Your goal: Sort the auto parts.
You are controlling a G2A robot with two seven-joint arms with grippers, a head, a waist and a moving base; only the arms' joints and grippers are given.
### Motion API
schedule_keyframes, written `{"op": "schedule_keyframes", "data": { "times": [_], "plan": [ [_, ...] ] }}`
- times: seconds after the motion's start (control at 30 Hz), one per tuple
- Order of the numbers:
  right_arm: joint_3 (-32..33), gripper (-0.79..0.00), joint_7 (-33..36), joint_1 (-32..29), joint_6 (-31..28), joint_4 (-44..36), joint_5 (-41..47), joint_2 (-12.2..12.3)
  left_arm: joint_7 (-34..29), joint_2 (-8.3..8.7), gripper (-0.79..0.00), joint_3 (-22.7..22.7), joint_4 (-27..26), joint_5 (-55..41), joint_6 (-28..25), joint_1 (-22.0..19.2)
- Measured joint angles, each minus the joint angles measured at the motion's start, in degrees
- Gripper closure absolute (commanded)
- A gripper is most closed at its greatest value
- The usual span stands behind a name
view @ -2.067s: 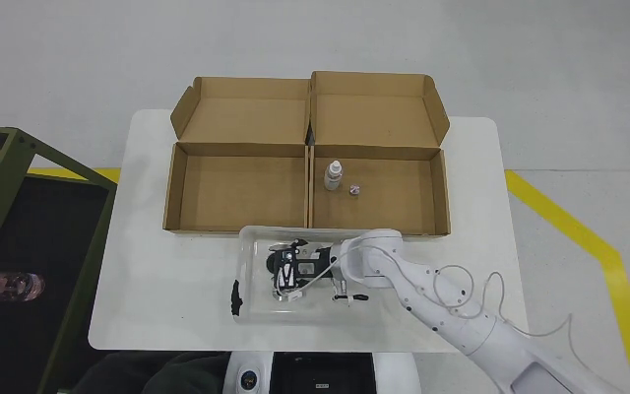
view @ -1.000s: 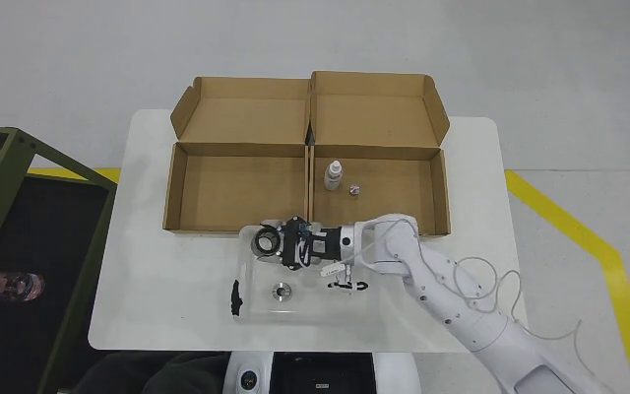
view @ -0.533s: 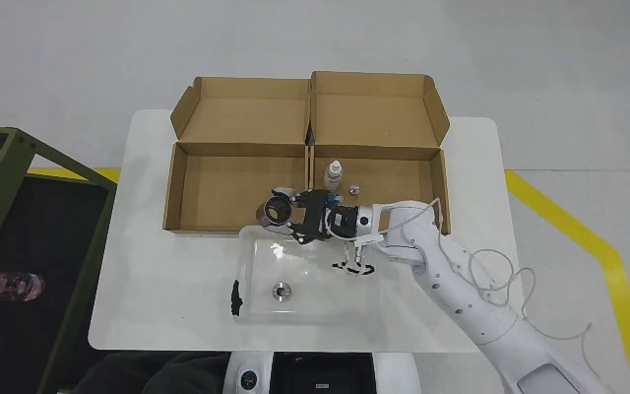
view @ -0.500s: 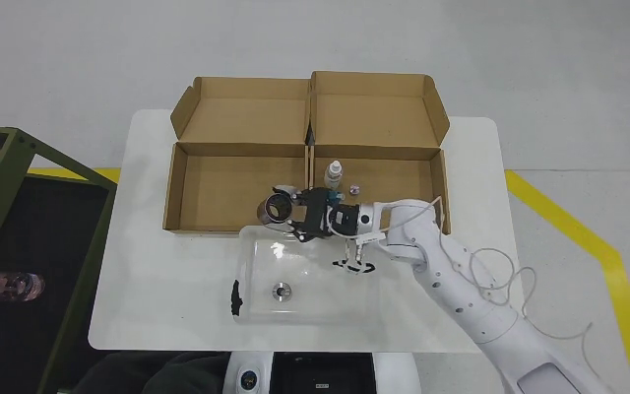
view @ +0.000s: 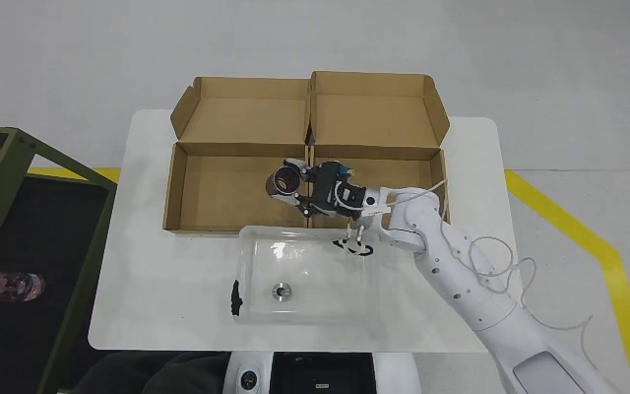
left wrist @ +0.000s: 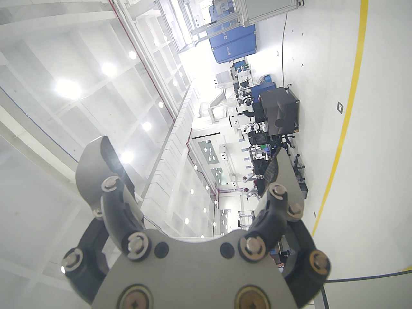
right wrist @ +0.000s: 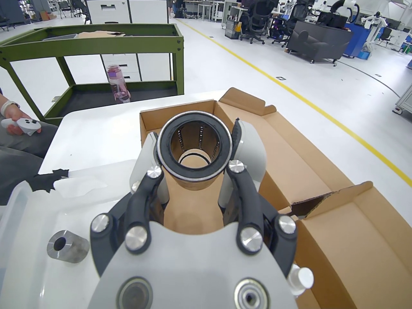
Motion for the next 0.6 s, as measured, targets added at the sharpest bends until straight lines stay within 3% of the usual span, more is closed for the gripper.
{"op": "schedule_keyframes", "data": {
  "times": [0.6],
  "plan": [
    [-8.2,0.0,1.0,10.3,0.6,13.7,-3.8,-4.6,0.0,0.0,-0.785,0.0,0.0,0.0,0.0,0.0]
  ]
}}
